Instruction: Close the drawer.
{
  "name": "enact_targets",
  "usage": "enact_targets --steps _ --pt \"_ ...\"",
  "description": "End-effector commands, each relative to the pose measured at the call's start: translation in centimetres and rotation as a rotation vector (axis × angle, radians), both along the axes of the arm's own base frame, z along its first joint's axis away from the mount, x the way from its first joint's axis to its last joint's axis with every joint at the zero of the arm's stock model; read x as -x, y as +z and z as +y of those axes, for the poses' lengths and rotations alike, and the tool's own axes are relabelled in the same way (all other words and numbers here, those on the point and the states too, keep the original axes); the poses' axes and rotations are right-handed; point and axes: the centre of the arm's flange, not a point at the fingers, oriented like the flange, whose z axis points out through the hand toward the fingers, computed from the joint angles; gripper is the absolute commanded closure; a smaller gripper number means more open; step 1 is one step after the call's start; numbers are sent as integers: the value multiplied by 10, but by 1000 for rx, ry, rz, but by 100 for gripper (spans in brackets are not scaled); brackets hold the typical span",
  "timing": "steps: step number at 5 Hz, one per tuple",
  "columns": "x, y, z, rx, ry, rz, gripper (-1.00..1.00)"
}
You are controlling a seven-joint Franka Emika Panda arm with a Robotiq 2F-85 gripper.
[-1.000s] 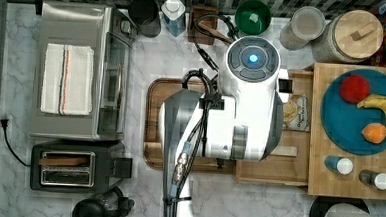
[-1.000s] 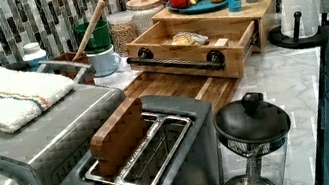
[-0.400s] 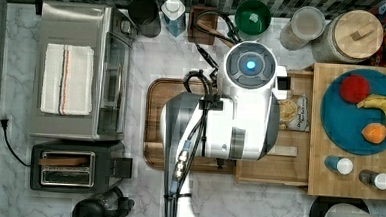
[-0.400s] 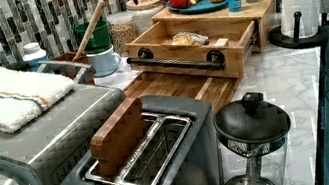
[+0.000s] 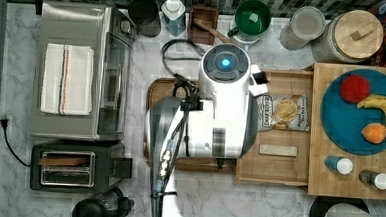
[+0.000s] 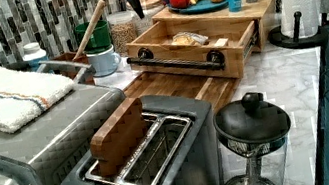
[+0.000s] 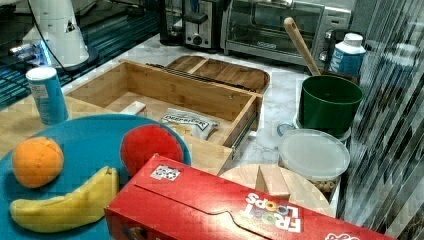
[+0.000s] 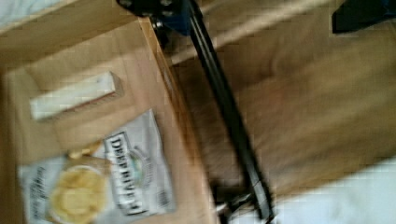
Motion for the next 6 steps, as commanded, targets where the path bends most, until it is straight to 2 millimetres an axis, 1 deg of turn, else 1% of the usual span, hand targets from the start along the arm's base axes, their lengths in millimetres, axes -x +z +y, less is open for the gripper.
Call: enact_targets --steps 1,2,3,4,5,6 --pt "-7 6 84 -54 412 -90 100" --pt "-8 -24 77 -51 471 -80 100" --pt "-3 -57 77 -32 488 -80 100" --pt "-3 -86 68 -50 479 -41 100" --pt "-3 -108 52 -63 461 -1 100" --pt "6 -136 38 -90 466 -24 100"
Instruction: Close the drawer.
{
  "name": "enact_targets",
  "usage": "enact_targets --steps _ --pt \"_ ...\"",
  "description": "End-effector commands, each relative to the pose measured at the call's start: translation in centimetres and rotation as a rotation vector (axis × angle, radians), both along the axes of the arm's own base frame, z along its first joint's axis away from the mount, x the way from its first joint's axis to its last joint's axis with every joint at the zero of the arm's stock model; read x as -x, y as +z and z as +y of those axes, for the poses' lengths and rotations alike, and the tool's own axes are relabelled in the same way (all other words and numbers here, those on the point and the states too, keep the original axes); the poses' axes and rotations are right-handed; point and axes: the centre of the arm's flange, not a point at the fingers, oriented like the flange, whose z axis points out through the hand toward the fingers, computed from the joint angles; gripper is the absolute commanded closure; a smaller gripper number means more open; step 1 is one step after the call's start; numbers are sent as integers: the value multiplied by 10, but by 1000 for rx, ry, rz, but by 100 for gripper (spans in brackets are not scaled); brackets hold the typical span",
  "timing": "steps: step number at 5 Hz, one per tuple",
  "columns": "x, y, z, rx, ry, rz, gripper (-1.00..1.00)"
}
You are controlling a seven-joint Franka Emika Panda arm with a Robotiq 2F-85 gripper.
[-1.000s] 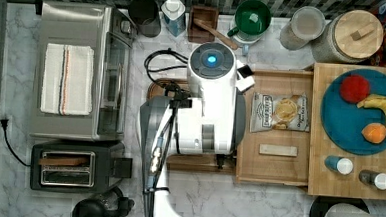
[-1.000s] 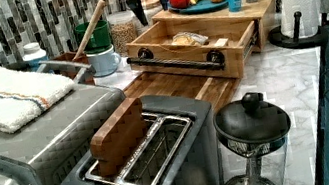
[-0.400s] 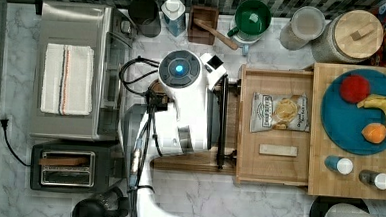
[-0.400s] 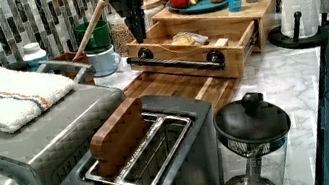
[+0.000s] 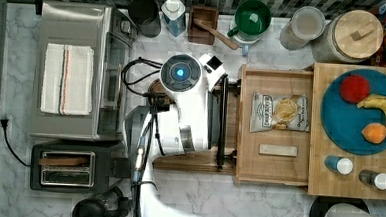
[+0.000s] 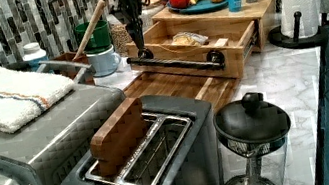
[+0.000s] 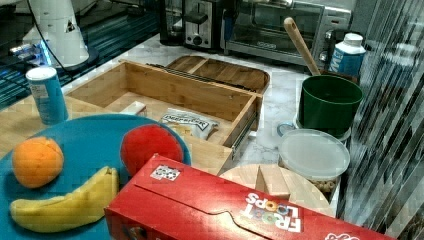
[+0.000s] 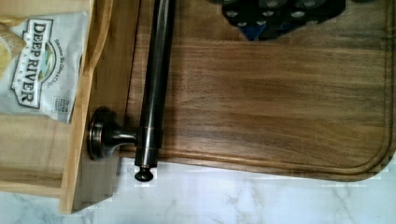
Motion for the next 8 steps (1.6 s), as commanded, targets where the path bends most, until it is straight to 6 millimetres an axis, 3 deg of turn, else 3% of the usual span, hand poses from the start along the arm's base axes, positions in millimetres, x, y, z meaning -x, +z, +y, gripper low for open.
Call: enact_targets --steps 1,4,6,8 --pt "30 -92 -25 -64 69 67 100" --pt "34 -112 -46 -77 55 91 100" --pt "42 -95 -69 -12 56 12 100" --pt "40 -90 -114 1 86 -48 100"
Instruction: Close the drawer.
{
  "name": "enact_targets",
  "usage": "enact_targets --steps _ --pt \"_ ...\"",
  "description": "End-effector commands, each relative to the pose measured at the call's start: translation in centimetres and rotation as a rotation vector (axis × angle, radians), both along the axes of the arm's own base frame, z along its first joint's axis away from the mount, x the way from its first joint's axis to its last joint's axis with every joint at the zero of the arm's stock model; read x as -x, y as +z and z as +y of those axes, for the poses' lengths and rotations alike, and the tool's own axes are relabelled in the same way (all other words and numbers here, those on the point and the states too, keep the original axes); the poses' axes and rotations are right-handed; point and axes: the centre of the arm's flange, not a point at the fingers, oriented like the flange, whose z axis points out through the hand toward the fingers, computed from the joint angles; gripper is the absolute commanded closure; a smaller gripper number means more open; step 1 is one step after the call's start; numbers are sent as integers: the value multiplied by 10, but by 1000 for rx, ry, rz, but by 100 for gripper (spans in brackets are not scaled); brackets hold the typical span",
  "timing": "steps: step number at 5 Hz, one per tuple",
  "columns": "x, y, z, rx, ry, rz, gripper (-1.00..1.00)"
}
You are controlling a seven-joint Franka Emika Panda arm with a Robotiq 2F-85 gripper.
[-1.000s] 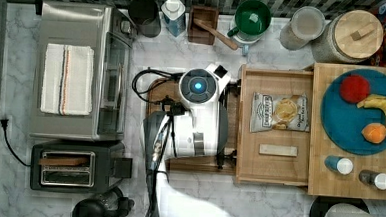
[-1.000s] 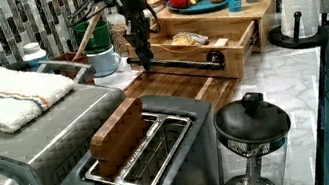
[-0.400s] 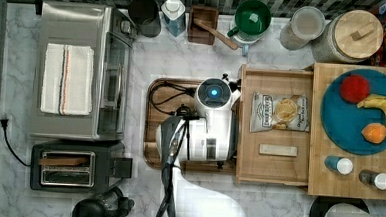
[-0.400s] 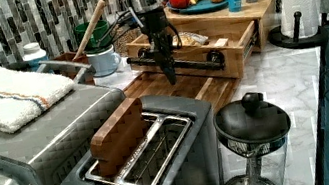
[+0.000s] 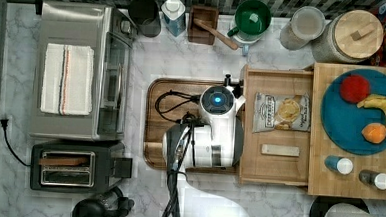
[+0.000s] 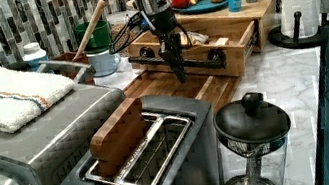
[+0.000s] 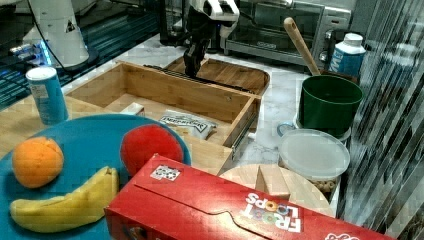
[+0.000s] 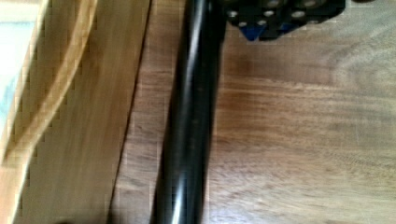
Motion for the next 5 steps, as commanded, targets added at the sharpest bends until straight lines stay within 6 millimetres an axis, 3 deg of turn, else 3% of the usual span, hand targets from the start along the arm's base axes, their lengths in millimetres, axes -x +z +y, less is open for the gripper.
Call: enact_targets --steps 1,3,5 --pt "-11 43 -82 22 38 -183 100" --pt "9 54 -160 39 -6 -196 100" --pt "10 42 -239 20 50 -222 100"
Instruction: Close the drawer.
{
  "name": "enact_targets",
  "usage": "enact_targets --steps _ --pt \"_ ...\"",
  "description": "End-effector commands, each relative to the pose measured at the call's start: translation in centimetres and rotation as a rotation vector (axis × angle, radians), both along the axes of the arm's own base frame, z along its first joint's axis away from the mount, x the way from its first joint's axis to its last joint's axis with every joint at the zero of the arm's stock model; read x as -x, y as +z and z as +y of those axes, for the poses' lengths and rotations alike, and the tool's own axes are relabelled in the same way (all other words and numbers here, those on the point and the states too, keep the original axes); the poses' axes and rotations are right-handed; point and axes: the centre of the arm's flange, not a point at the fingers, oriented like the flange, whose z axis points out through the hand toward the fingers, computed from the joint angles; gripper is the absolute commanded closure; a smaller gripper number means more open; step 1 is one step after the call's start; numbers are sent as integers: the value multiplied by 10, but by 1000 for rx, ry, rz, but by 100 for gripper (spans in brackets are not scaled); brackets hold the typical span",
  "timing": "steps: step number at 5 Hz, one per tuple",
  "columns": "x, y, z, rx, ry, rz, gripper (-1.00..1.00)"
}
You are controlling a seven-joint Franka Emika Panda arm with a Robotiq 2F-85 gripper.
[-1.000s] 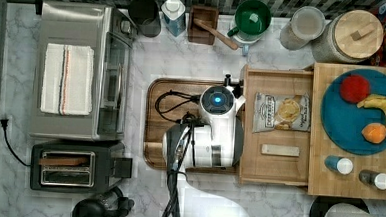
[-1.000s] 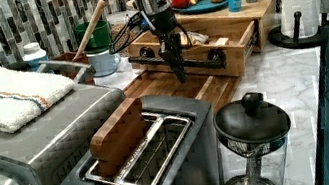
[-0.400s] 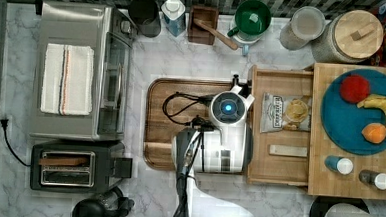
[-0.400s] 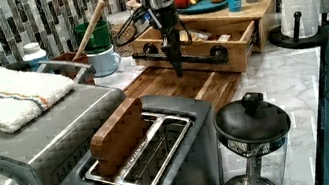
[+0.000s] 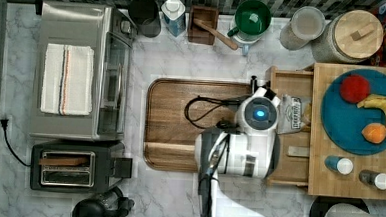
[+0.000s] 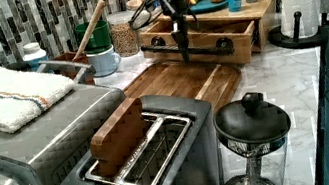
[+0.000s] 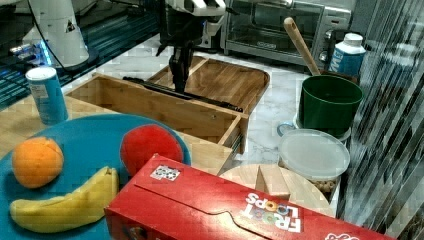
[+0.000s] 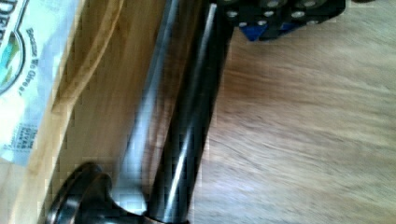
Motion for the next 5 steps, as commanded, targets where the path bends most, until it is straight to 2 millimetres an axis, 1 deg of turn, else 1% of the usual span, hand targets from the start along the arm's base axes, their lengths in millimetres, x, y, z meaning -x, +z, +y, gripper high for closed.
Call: enact_targets --steps 1,2,3,4,5 --pt "7 24 -182 14 -80 -116 100" --pt "10 29 -218 41 -57 -140 100" --pt "13 42 -245 81 -60 -150 100" --pt "13 46 -258 123 -79 -218 100" --pt "17 49 -259 140 -109 -245 100"
